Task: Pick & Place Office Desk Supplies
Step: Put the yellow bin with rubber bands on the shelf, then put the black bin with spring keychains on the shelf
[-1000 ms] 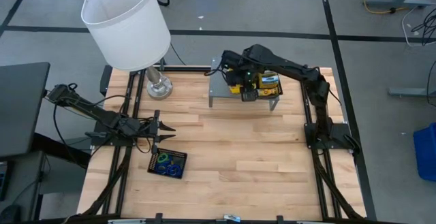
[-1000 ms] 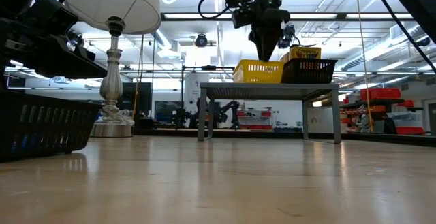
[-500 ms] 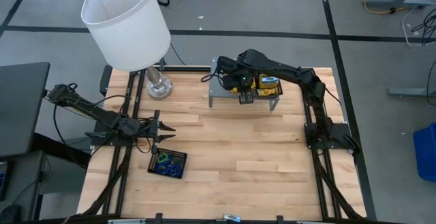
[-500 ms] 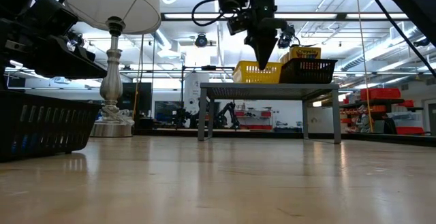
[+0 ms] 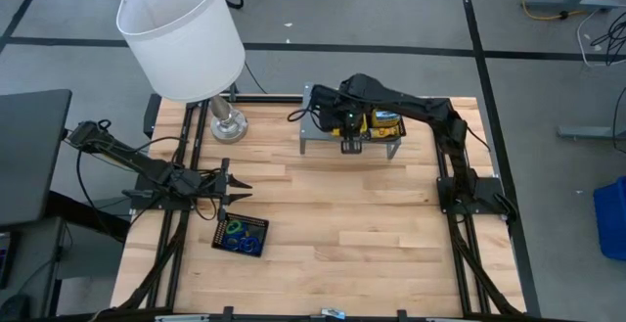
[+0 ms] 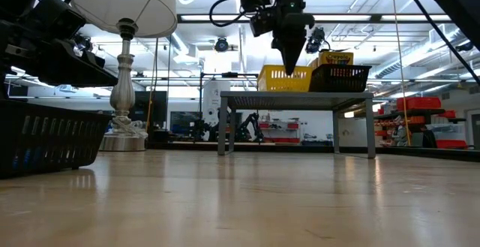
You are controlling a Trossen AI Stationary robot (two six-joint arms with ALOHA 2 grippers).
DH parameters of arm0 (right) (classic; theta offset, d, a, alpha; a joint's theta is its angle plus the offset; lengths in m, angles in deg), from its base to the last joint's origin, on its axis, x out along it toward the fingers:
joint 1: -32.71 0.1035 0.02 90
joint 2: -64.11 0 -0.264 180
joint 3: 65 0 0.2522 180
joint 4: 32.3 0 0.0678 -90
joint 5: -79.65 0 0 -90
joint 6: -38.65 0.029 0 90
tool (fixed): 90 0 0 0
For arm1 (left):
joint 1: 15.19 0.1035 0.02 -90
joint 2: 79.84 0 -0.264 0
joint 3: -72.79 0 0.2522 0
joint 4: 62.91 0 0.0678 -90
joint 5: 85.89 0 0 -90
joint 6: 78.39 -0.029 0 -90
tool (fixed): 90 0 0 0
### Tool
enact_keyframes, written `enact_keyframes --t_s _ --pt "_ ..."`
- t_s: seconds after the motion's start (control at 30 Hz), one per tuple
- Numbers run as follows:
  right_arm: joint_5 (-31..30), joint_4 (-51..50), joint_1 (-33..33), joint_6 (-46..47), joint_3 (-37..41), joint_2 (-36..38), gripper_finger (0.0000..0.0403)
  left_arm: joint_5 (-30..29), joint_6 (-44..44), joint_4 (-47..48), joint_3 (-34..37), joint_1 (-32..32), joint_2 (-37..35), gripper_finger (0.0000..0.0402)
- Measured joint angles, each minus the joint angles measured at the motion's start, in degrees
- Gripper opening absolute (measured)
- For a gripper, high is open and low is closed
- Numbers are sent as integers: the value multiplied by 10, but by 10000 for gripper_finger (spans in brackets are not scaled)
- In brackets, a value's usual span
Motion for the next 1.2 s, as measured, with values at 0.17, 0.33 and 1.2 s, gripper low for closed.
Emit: enact_keyframes --t_s 0.17,0.33,1.2 --pt "4 0 13 10 0 1 19 0 0 0 0 0 0 99" --pt "-14 1 25 12 0 1 87 0 0 0 0 0 0 99" --pt "-44 119 235 -44 -57 1 176 34 102 203 -102 -44 5 99"
